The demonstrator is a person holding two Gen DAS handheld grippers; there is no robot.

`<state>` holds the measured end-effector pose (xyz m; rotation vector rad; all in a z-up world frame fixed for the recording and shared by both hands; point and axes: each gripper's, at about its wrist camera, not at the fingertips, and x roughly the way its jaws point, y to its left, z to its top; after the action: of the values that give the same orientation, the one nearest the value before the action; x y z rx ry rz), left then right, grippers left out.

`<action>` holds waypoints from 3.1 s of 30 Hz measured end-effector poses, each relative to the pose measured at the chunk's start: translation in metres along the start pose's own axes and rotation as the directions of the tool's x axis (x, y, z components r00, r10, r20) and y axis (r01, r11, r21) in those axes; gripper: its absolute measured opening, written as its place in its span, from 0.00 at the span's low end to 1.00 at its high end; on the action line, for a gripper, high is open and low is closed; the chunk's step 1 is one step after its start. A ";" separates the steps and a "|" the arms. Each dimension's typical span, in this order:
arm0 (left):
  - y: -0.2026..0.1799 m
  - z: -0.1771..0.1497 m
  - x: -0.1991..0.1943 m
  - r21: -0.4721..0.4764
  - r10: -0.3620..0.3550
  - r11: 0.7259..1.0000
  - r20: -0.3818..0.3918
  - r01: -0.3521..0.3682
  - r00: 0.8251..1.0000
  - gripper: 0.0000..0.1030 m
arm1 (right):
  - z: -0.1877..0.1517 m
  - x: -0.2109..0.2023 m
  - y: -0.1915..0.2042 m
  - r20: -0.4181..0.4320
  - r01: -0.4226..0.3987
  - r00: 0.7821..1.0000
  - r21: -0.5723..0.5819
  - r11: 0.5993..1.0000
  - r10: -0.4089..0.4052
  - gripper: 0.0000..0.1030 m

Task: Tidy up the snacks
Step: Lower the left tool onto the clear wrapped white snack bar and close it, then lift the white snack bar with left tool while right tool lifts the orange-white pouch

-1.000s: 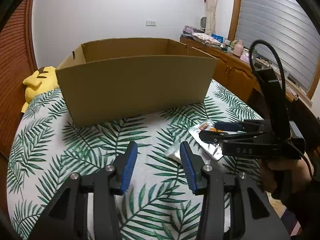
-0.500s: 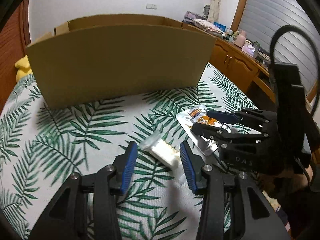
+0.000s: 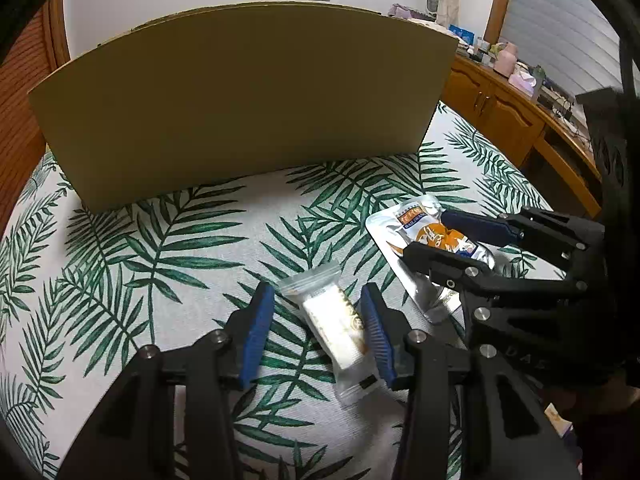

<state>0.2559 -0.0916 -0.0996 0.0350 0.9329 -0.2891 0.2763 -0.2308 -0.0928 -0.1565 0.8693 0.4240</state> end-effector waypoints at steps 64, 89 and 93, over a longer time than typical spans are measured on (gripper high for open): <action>0.050 -0.005 -0.050 -0.047 -0.034 0.998 0.136 0.041 0.990 0.18 | 0.001 -0.015 0.001 0.044 0.010 0.999 -0.008 1.000 -0.010 0.26; 0.055 -0.007 -0.051 -0.057 -0.059 0.996 0.147 0.068 0.987 0.18 | 0.001 -0.012 -0.016 0.023 -0.017 1.000 0.127 0.992 0.014 0.41; 0.059 -0.007 -0.053 -0.061 -0.064 0.995 0.154 0.074 0.986 0.18 | 0.008 -0.005 -0.015 0.018 -0.087 0.996 0.174 0.981 0.085 0.62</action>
<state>0.2357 -0.0217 -0.0673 -0.0802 0.7928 -0.3201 0.2859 -0.2435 -0.0844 0.0451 0.9003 0.4268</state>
